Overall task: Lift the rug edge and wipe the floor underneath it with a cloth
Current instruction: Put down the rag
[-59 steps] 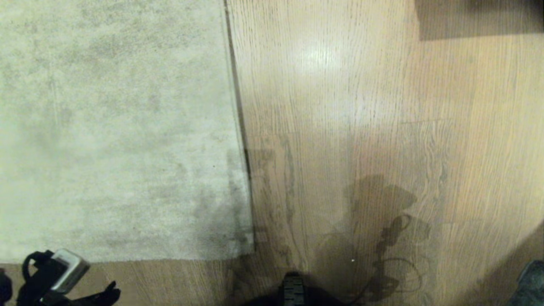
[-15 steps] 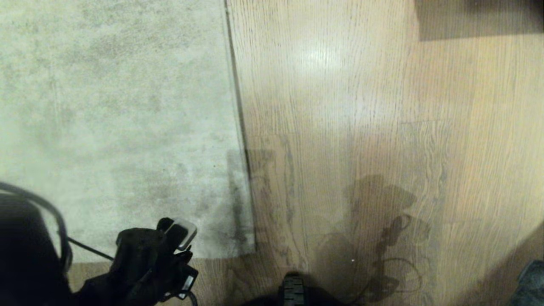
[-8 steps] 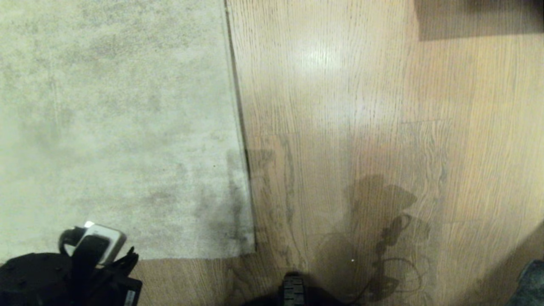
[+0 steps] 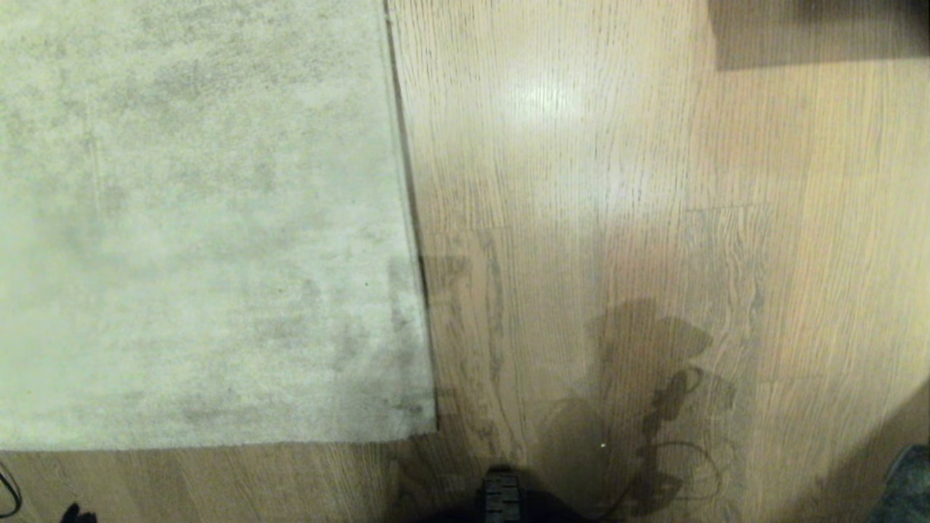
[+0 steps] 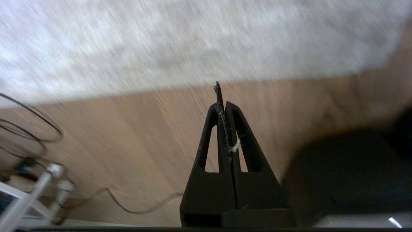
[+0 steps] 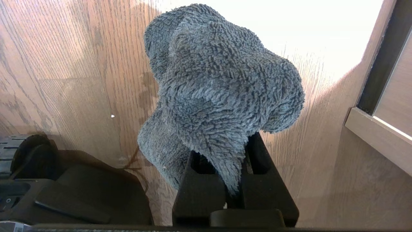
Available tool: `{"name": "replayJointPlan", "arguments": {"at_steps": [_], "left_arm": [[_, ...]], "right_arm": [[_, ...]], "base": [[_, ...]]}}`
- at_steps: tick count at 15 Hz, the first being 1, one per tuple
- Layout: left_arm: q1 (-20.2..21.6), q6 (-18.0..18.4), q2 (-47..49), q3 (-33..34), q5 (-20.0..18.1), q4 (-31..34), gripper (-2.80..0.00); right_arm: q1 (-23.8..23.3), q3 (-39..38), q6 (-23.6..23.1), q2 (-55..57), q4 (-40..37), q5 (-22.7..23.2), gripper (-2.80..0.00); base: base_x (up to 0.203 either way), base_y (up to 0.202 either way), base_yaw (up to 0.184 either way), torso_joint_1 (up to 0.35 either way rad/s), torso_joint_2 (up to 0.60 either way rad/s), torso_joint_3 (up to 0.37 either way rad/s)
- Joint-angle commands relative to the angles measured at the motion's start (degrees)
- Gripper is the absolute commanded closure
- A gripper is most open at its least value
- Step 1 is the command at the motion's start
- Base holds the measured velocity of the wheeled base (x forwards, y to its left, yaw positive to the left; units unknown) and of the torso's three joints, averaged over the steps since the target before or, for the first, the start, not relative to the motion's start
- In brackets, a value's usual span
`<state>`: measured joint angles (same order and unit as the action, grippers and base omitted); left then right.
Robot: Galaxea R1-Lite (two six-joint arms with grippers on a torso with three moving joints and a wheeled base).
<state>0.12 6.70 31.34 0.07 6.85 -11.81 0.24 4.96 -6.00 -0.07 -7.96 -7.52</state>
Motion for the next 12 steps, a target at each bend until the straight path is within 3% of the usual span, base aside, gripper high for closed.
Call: {"name": "replayJointPlan", "arguments": {"at_steps": [1,4,6,12], "left_arm": [[3.84,-0.68,-14.83,-0.07,-5.51,8.47,0.00],[3.87,-4.66,-15.61,-0.07,-6.30,10.31,0.00],[1.16,-4.79,-17.10,-0.07,-6.24,10.23,0.00],[-0.23,-4.77,-30.06,-0.07,-6.82,11.72,0.00]], "right_arm": [[0.02,0.05,-0.07,0.07,-0.04,-0.04,0.00],[0.02,0.05,-0.07,0.07,-0.04,-0.04,0.00],[0.02,0.05,-0.07,0.07,-0.04,-0.04,0.00],[0.02,-0.02,-0.07,0.07,-0.04,-0.04,0.00]], "base": [[0.000,0.000,0.000,0.000,0.00,0.000],[0.000,0.000,0.000,0.000,0.00,0.000],[0.000,0.000,0.000,0.000,0.00,0.000],[0.000,0.000,0.000,0.000,0.00,0.000]]}}
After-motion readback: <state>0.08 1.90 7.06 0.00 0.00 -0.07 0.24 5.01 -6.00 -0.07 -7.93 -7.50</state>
